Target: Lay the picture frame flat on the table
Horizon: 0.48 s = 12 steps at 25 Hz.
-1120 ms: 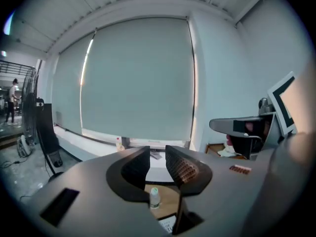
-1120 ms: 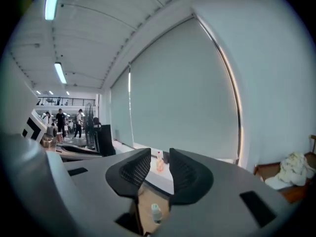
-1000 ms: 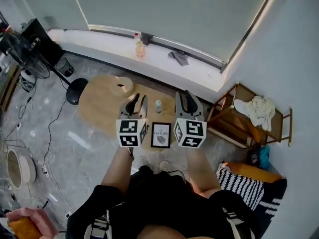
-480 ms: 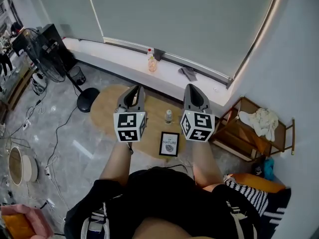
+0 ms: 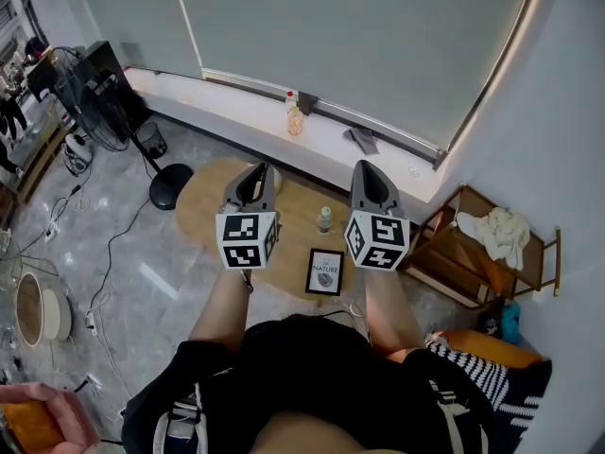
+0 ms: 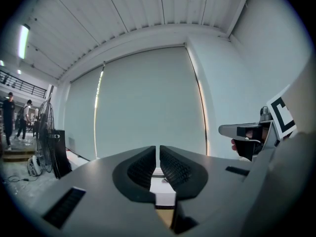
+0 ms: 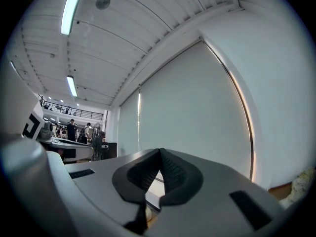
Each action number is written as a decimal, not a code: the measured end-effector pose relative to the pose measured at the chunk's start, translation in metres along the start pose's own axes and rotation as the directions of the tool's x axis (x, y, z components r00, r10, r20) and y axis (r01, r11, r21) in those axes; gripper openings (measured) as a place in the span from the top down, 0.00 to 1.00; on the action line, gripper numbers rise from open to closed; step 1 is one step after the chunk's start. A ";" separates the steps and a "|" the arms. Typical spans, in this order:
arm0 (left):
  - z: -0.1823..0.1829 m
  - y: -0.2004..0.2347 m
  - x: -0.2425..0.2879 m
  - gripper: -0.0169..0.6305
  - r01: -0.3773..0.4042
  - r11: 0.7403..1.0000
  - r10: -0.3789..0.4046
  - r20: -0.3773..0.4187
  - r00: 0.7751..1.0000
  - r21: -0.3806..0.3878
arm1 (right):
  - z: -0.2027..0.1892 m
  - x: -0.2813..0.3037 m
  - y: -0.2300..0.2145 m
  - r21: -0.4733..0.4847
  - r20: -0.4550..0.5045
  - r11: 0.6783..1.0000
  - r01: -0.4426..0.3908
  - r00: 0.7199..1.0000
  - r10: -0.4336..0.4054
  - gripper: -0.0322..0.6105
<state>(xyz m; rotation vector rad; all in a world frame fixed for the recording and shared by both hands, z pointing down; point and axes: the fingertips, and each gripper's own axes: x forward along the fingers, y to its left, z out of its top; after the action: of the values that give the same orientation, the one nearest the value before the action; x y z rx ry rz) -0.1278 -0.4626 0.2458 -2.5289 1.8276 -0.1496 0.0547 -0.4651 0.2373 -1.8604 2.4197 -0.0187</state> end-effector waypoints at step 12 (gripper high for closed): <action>-0.004 -0.005 -0.009 0.91 -0.004 1.000 0.004 -0.004 1.000 0.012 | -0.009 -0.009 0.005 0.010 -0.020 1.000 -0.013 1.000 0.013 0.93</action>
<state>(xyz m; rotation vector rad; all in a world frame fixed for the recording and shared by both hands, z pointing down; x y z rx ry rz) -0.1262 -0.4525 0.2500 -2.5180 1.8278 -0.1651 0.0510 -0.4558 0.2462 -1.8487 2.4402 -0.0480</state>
